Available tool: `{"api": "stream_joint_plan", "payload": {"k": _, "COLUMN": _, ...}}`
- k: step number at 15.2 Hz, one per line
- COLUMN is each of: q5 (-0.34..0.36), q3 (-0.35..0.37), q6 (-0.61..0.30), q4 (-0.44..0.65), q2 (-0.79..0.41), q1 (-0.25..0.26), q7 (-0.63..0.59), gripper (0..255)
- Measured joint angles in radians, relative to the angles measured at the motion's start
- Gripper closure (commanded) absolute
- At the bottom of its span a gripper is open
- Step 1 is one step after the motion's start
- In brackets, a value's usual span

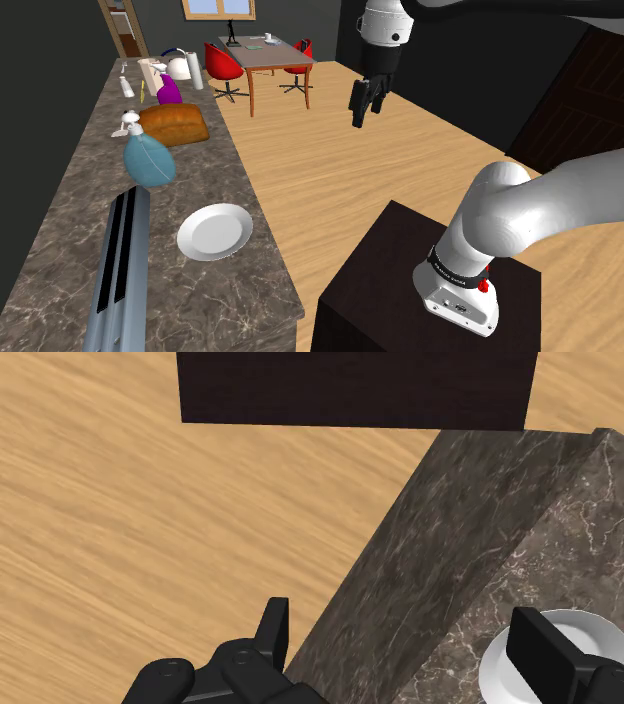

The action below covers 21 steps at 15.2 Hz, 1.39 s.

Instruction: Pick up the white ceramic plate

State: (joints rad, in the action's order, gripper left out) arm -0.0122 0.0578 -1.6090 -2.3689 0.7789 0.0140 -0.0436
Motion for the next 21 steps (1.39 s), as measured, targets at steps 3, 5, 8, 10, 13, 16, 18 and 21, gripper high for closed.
{"api": "stream_joint_plan", "payload": {"k": 3, "q5": -0.010, "q3": -0.016, "q6": -0.033, "q4": 0.004, "q2": -0.042, "q1": 0.007, "q7": 0.027, "gripper": 0}}
{"api": "stream_joint_plan", "payload": {"k": 5, "q5": -0.023, "q3": -0.044, "q6": -0.079, "q4": 0.016, "q2": -0.110, "q1": 0.016, "q7": 0.074, "gripper": 0}}
{"api": "stream_joint_plan", "payload": {"k": 8, "q5": -0.054, "q3": -0.082, "q6": -0.151, "q4": 0.030, "q2": -0.212, "q1": 0.036, "q7": 0.150, "gripper": 0}}
{"api": "stream_joint_plan", "payload": {"k": 10, "q5": -0.078, "q3": -0.109, "q6": -0.197, "q4": 0.052, "q2": -0.294, "q1": 0.048, "q7": 0.209, "gripper": 0}}
{"api": "stream_joint_plan", "payload": {"k": 13, "q5": -0.127, "q3": -0.136, "q6": -0.245, "q4": 0.099, "q2": -0.412, "q1": 0.073, "q7": 0.288, "gripper": 0}}
{"api": "stream_joint_plan", "payload": {"k": 16, "q5": -0.184, "q3": -0.158, "q6": -0.281, "q4": 0.162, "q2": -0.540, "q1": 0.095, "q7": 0.374, "gripper": 0}}
{"api": "stream_joint_plan", "payload": {"k": 18, "q5": -0.226, "q3": -0.170, "q6": -0.295, "q4": 0.216, "q2": -0.631, "q1": 0.105, "q7": 0.435, "gripper": 0}}
{"api": "stream_joint_plan", "payload": {"k": 21, "q5": -0.288, "q3": -0.177, "q6": -0.296, "q4": 0.295, "q2": -0.749, "q1": 0.114, "q7": 0.522, "gripper": 0}}
